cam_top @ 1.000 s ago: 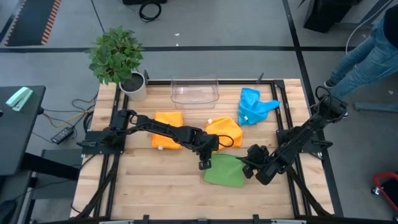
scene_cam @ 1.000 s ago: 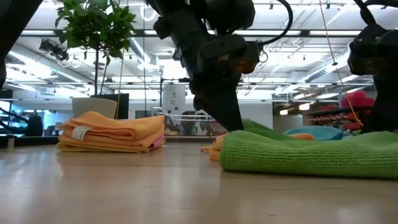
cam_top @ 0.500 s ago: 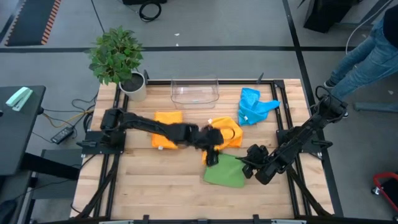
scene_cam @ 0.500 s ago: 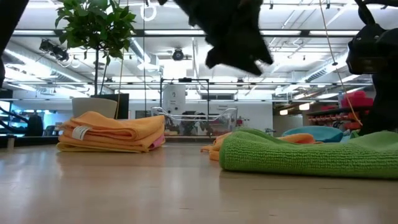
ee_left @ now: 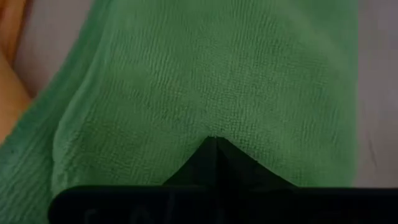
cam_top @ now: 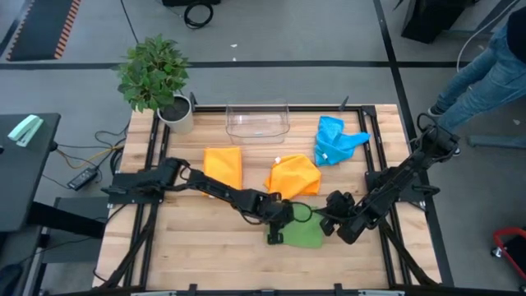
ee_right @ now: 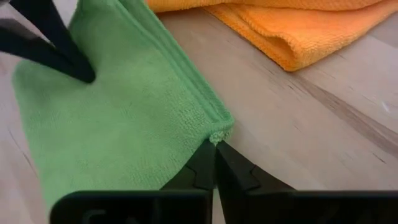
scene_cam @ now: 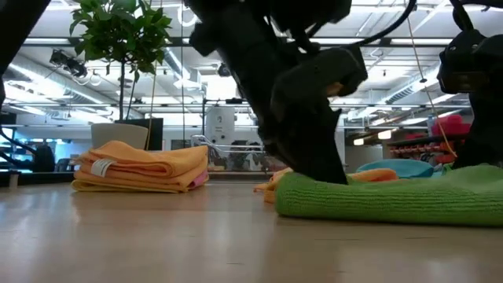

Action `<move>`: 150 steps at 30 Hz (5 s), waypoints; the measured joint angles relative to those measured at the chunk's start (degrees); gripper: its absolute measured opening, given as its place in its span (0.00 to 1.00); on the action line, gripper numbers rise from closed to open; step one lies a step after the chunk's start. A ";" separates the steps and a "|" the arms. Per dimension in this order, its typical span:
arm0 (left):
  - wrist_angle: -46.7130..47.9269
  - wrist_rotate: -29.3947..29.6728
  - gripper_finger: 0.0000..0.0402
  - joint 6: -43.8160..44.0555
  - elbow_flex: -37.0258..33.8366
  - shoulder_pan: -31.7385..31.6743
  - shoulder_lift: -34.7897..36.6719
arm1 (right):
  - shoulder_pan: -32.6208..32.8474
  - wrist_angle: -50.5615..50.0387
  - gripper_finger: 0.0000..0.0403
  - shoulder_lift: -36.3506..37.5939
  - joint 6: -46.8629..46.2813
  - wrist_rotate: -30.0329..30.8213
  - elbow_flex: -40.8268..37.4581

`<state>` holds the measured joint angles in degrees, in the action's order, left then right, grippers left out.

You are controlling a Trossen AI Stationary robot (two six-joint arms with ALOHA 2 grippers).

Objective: Fold microfiber towels
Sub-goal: Fold the green microfiber cloth, then stack the folded green microfiber cloth on top of the folded orange microfiber cloth

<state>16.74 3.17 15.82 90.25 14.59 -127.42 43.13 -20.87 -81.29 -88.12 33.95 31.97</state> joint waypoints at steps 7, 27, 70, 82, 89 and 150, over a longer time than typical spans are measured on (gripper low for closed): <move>0.57 0.05 0.03 0.11 0.12 -0.69 -0.21 | -0.68 -1.31 0.22 1.91 -0.45 -3.23 0.23; 1.12 -0.03 0.04 0.36 0.12 -1.03 -0.21 | 1.27 6.81 0.02 -1.14 -7.83 1.50 0.24; 1.57 -2.06 0.04 3.04 0.12 -1.92 -0.21 | 14.20 16.98 0.00 -14.34 -15.94 -0.65 9.75; 1.50 -1.94 0.04 3.03 0.12 -1.99 -0.21 | 7.11 13.44 0.00 -15.33 -10.43 -3.95 9.75; 1.43 -1.92 0.02 3.05 0.12 -2.05 -0.21 | 11.11 14.49 0.00 -19.17 -16.47 -7.43 10.07; -17.50 13.24 0.57 -20.98 24.73 9.83 -17.32 | 21.20 -28.69 0.00 20.92 -19.93 0.42 9.77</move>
<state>-0.77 16.41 -5.16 114.98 24.42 -144.74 64.33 -49.56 -60.37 -108.05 34.36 41.74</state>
